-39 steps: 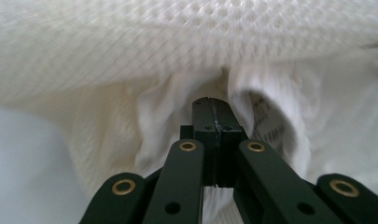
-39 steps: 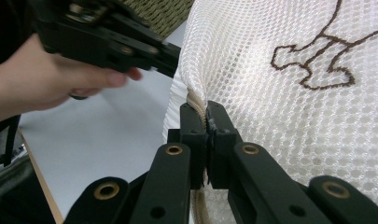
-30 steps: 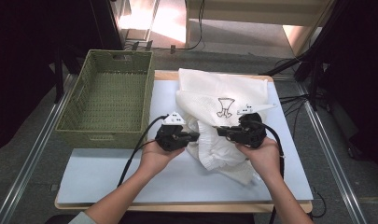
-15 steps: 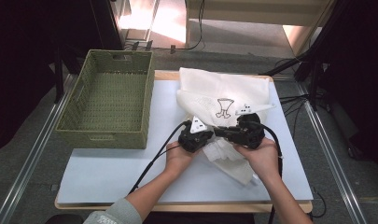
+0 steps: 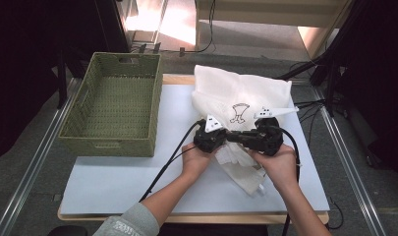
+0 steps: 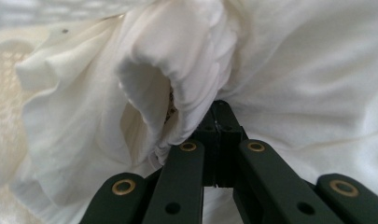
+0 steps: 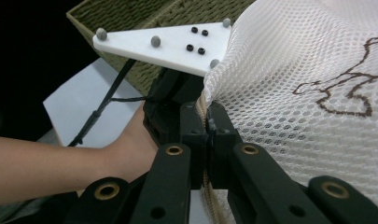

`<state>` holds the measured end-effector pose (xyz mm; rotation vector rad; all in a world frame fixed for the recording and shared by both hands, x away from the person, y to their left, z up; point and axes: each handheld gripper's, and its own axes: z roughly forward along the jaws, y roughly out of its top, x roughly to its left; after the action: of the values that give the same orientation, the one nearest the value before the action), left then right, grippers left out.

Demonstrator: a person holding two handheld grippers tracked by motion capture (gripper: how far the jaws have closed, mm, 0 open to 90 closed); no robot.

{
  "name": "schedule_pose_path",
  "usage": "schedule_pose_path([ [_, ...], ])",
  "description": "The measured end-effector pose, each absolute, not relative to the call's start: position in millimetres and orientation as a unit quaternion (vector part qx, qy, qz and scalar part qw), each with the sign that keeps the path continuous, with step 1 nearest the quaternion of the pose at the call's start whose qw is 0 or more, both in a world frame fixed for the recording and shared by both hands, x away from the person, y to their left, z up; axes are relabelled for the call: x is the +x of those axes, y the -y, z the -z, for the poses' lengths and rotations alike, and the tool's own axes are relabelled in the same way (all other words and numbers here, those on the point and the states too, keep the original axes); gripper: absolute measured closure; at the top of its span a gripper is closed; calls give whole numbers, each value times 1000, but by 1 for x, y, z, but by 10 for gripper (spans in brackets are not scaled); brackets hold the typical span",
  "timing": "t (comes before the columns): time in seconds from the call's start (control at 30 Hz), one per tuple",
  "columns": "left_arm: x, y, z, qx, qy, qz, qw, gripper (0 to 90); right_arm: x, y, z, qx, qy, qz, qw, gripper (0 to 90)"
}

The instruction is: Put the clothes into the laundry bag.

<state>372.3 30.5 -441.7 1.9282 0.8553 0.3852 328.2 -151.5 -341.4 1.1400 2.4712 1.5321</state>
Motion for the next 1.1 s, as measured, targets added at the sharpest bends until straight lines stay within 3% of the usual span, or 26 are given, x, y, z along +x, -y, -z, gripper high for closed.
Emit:
schedule_pose_path([
  [0.13, 385, -36, 446, 796, -370, -119, 464, 900, 332, 154, 348, 372, -802, -466, 35, 888],
  [0.33, 372, -56, 427, 818, -337, -96, 455, 900, 339, 159, 359, 388, -800, -456, 33, 888],
  [0.57, 331, -79, 406, 833, -296, -65, 463, 900, 340, 158, 358, 393, -798, -456, 35, 887],
  [0.77, 300, -68, 425, 854, -273, -10, 444, 900, 341, 157, 359, 397, -797, -454, 33, 887],
  [0.87, 300, -57, 448, 867, -269, -15, 419, 900, 341, 158, 359, 398, -796, -454, 33, 887],
  [0.93, 304, -50, 461, 875, -264, -45, 403, 900, 341, 158, 359, 397, -797, -454, 32, 887],
  [1.1, 327, -43, 468, 851, -298, -88, 424, 900, 341, 157, 359, 397, -797, -455, 30, 887],
])
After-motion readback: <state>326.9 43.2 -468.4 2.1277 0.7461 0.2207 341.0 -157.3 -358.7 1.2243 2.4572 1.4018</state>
